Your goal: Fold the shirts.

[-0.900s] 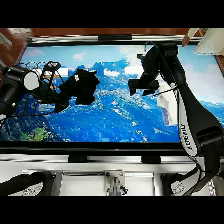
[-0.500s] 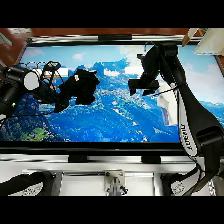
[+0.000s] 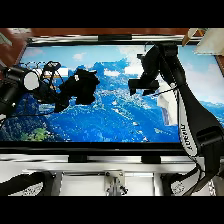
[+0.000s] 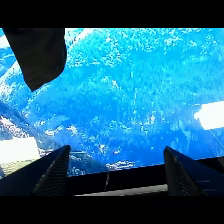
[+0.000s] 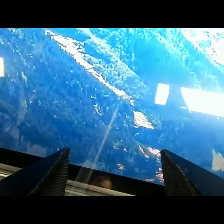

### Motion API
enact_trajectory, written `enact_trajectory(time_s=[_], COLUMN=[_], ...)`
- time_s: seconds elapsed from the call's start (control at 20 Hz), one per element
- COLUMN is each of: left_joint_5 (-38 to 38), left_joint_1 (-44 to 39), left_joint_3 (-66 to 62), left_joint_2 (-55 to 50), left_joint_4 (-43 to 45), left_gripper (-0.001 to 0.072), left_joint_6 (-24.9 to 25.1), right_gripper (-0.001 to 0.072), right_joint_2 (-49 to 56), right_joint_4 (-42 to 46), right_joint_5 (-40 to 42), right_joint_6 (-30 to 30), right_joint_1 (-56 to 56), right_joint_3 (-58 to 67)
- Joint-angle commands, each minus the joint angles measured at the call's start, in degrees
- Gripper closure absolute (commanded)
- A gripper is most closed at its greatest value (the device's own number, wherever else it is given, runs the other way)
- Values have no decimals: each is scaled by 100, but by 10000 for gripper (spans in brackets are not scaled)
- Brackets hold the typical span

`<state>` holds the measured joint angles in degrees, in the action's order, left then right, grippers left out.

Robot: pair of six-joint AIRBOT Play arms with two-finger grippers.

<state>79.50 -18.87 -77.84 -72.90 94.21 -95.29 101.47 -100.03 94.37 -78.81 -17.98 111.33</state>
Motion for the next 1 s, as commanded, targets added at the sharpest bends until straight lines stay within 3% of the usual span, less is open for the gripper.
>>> enact_trajectory(time_s=[0.0, 0.2, 0.4, 0.55, 0.75, 0.95], left_joint_5=[-24, -295, -1169, -1187, -1475, -1499], left_joint_1=[2, -11, 48, 289, 507, 533], left_joint_3=[2, 4, -103, -1047, -2594, -3346], left_joint_2=[-9, -55, -483, -1493, -3045, -4113], left_joint_4=[0, -363, -122, 236, 223, 225], left_gripper=[11, 11, -4, -6, -6, -4], left_joint_6=[0, -214, -184, -13, 2, 26], right_gripper=[28, 27, 27, 28, 28, 28], right_joint_2=[-2, -2, -2, -2, -2, 2], right_joint_4=[4, 17, 365, 765, 778, 710], right_joint_5=[-7, 212, 26, -426, -938, -1084], right_joint_6=[-166, -833, -955, -997, -997, -994], right_joint_1=[-4, -4, -4, -4, -4, -7], right_joint_3=[-2, -2, -2, -2, -2, -2])
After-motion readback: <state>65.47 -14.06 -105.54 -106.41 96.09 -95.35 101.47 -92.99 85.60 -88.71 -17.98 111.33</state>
